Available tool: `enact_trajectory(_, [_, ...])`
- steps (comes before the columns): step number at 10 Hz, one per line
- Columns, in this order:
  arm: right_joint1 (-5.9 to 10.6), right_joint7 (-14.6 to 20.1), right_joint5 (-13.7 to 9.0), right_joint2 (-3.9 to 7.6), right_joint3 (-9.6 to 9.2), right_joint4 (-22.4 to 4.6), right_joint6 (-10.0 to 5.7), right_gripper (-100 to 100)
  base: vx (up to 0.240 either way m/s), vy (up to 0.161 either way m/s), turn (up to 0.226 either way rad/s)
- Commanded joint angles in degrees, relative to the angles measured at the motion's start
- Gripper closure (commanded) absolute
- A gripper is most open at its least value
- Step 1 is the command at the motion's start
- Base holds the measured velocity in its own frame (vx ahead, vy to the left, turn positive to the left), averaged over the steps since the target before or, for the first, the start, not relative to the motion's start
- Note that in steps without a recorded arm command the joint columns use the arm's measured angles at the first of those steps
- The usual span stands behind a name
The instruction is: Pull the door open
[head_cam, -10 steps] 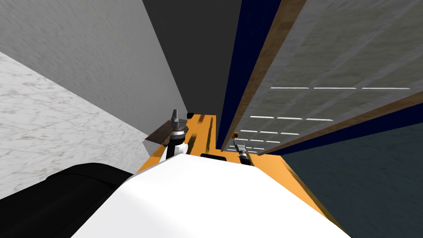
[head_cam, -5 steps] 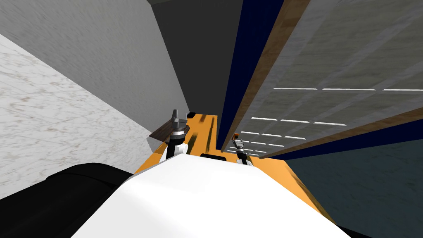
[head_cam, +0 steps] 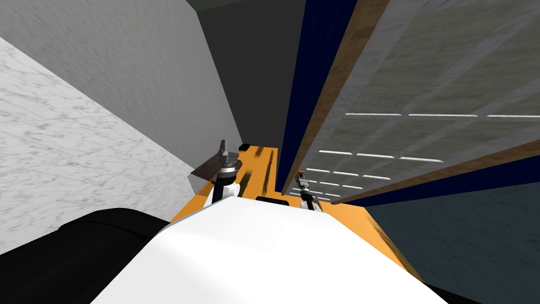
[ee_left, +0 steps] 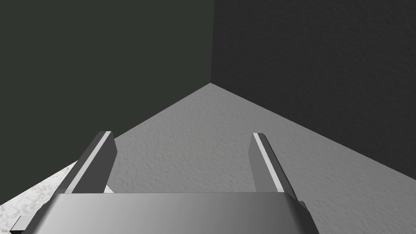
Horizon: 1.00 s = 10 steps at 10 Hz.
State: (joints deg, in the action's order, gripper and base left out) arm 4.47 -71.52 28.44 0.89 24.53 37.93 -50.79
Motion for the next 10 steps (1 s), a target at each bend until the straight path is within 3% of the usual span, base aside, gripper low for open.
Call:
enact_trajectory(1, [-0.02,0.0,0.0,-0.01,-0.02,0.0,0.11,100,0.008,0.005,-0.001])
enact_trajectory(4, [-0.02,0.0,0.0,-0.01,-0.02,0.0,0.11,100,0.002,0.001,0.000])
enact_trajectory(10, [-0.01,8.5,-0.8,1.08,-0.89,-0.4,-0.16,100,-0.019,0.018,-0.021])
